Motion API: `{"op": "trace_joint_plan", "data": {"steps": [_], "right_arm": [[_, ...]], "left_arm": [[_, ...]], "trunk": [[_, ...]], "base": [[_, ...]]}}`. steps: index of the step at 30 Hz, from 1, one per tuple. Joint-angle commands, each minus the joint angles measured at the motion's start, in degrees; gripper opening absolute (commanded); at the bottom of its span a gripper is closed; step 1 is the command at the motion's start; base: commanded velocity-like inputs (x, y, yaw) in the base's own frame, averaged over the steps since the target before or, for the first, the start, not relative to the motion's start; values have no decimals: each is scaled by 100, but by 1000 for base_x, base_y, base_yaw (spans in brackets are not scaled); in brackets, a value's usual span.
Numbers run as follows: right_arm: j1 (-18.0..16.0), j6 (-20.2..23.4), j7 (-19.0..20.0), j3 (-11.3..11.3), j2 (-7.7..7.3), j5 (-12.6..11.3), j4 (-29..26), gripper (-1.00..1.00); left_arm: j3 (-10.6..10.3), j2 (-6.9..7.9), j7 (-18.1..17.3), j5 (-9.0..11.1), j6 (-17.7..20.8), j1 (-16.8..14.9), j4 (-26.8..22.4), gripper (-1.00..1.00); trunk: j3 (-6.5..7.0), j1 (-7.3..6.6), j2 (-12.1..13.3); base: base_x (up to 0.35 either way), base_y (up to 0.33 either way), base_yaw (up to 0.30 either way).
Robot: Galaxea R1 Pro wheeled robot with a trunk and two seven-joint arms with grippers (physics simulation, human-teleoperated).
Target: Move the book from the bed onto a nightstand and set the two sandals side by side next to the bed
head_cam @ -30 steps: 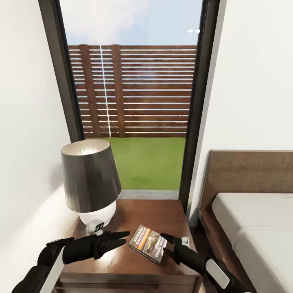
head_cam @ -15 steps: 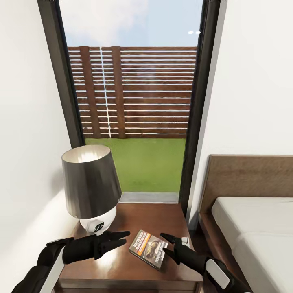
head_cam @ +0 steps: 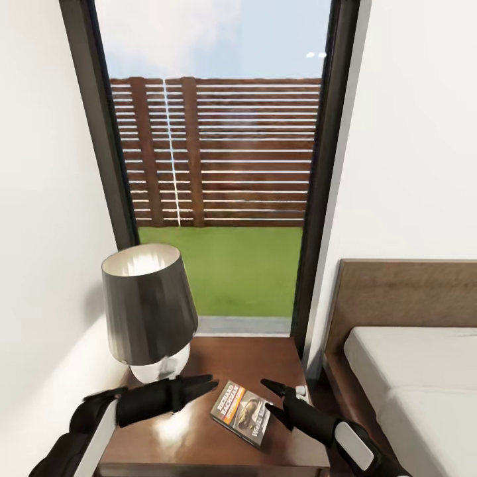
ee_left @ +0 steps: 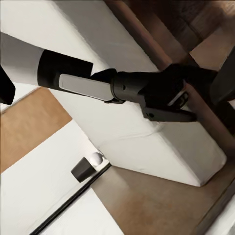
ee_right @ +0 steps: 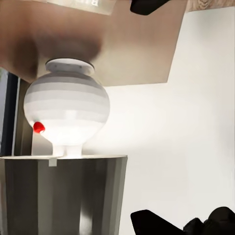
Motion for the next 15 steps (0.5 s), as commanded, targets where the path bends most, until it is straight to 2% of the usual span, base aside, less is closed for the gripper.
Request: {"op": "trace_joint_plan", "data": {"steps": [1,3,11,15], "right_arm": [[-4,21,2,29,-6,-45,1,100],[-4,21,2,29,-6,-45,1,100],[-4,21,2,29,-6,-45,1,100],[-4,21,2,29,-6,-45,0,100]], "left_arm": [[-8,-8,275,41,37,-3,3,100],[-13,-41,662,29,16,-3,3,100],[-30,-212,1815,24,-254,-3,10,100],[-34,-271,2110,31,-296,-3,12,100]], "trunk": [[13,-24,39],[48,-68,119],[192,-243,440],[264,-331,600]], "base": [[0,0,0],[0,0,0],[0,0,0],[0,0,0]]}}
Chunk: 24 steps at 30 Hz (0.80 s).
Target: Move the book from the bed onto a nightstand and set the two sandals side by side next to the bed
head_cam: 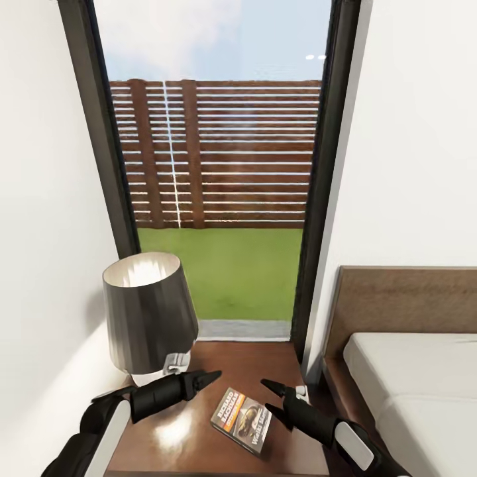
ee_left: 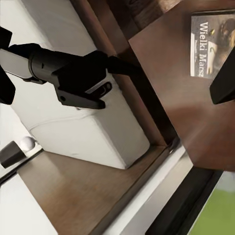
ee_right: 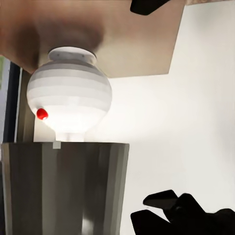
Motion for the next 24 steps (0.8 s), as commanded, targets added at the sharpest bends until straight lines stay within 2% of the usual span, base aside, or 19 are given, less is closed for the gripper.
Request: {"op": "trace_joint_plan", "data": {"steps": [1,24], "right_arm": [[-4,21,2,29,-6,-45,1,100],[-4,13,-6,29,-6,-37,2,100]], "left_arm": [[-5,-4,37,33,31,-3,-2,100],[-5,-18,89,35,24,-3,16,100]], "trunk": [[13,-23,39],[425,-529,961]], "base": [[0,0,0],[0,0,0]]}}
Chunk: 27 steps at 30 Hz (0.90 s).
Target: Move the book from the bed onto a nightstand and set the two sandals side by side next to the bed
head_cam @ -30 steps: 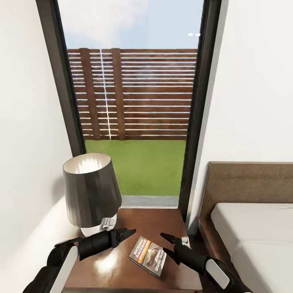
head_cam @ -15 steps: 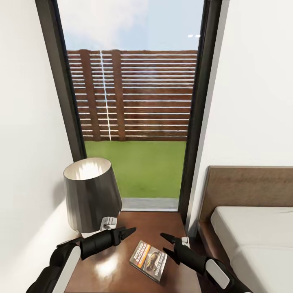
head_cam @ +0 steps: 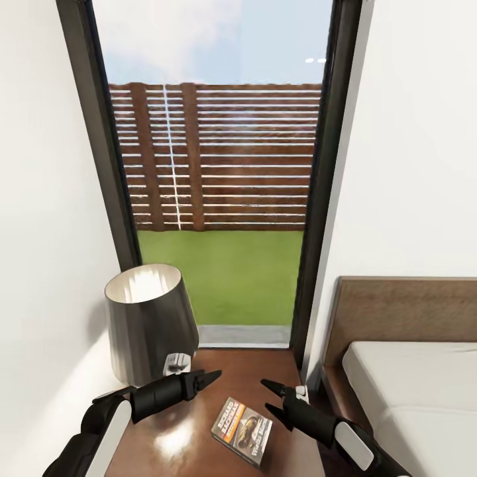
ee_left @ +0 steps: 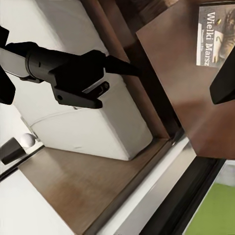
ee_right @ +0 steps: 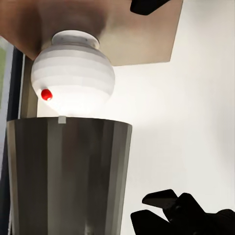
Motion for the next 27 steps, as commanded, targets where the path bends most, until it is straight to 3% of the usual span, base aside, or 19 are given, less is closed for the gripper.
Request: {"op": "trace_joint_plan", "data": {"steps": [1,6,10,12,14,19,23,27], "right_arm": [[-4,21,2,29,-6,-45,1,100],[-4,-76,-16,28,-6,-29,13,100],[9,-613,-9,24,-25,-17,133,100],[12,-861,-4,23,-151,-14,529,100],[14,-1091,2,26,-370,-8,1044,100],[22,-1568,12,28,-580,-2,1638,100],[28,-1677,10,34,-617,8,1717,100],[30,-2128,-3,48,-627,181,1964,100]], "left_arm": [[-4,3,7,32,35,-3,1,100],[-5,3,15,32,35,-3,48,100],[-4,11,17,19,-73,-10,588,100],[-4,11,21,16,-323,-11,932,100],[-4,12,23,15,-648,-12,1223,100],[-1,14,71,3,-953,-12,1565,100],[8,19,321,-81,-1085,-12,1993,100],[0,14,920,-165,-1670,-12,2484,100]], "trunk": [[12,-23,39],[102,-133,239],[174,-221,400],[210,-265,480],[246,-309,560],[336,-419,761],[407,-507,921],[479,-594,1081]], "base": [[0,0,0],[0,0,0],[0,0,0],[0,0,0],[0,0,0],[0,0,0],[0,0,0],[0,0,0]]}}
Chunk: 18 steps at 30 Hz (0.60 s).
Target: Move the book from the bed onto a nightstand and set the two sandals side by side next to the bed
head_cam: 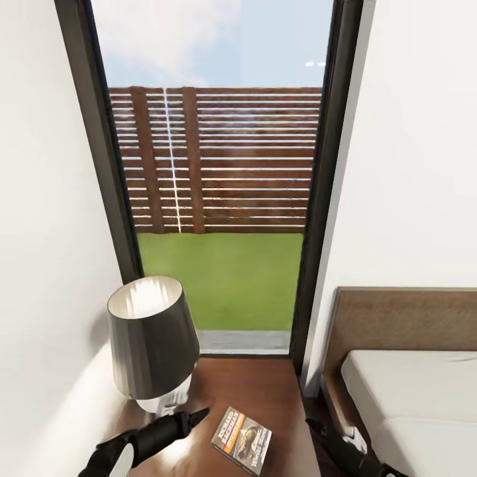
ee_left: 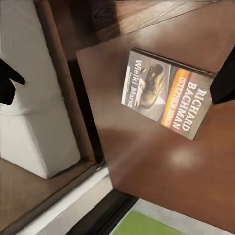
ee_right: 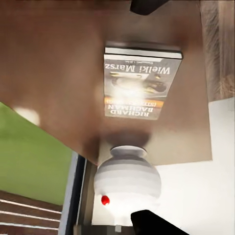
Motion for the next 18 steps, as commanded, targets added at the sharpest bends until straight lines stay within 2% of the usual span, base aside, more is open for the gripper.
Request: {"op": "trace_joint_plan", "data": {"steps": [1,6,11,14,15,16,18], "right_arm": [[-4,-152,7,33,-4,19,116,100],[-3,-983,-22,42,-5,418,698,100],[-3,-1151,-40,56,7,517,902,100],[2,-1168,-605,66,12,693,929,100],[4,-1172,-1102,70,33,1061,936,100],[5,-1173,-1179,72,36,1156,937,100],[7,-1174,-1493,71,49,1612,938,100]], "left_arm": [[-13,4,183,54,-55,-3,78,100],[-11,3,886,40,-291,-3,538,100],[-7,3,1514,39,-729,-3,1088,100],[-7,8,1766,39,-969,-3,1335,100],[-12,6,1839,39,-1154,-3,1415,100],[-13,5,1849,39,-1175,-3,1429,100],[-15,4,1921,39,-1227,-3,1560,100]], "trunk": [[13,-23,38],[102,-133,239],[192,-243,439],[246,-309,560],[264,-331,600],[282,-353,640],[318,-397,720]], "base": [[0,0,0],[0,0,0],[0,0,0],[0,0,0],[0,0,0],[0,0,0],[0,0,0]]}}
